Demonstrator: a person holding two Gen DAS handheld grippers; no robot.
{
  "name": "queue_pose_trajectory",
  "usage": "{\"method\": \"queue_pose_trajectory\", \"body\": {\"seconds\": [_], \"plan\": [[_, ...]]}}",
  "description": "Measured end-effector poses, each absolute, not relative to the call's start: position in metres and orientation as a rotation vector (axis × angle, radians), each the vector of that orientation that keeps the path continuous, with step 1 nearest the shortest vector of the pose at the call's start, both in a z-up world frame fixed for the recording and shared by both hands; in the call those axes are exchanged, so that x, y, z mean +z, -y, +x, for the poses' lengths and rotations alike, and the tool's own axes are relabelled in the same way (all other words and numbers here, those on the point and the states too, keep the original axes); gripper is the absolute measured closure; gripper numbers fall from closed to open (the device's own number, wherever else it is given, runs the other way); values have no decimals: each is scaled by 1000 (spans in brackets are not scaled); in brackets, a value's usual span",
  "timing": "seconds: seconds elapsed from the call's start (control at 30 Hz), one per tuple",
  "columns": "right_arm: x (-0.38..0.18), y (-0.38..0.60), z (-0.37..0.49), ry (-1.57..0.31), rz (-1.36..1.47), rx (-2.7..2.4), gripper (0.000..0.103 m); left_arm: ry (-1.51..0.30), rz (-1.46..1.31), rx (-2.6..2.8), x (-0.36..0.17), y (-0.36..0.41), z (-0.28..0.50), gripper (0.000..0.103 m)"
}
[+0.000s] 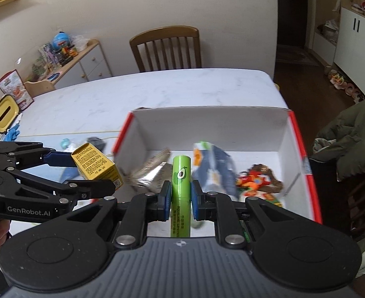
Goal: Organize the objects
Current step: 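Carry the yellow box and green battery with both grippers into the shoebox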
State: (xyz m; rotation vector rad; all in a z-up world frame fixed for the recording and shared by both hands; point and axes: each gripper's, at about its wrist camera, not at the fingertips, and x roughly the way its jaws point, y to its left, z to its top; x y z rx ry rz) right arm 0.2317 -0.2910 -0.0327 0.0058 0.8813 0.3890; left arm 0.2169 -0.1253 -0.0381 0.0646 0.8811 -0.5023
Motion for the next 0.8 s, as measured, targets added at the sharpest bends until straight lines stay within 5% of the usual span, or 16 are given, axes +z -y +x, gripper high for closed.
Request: {"method": "queue_pose_trajectory", "body": {"seconds": [0.8], "plan": [[-79,334,318,-991,-34,369,87,-1058,214,-504,-89,217,273,34]]}}
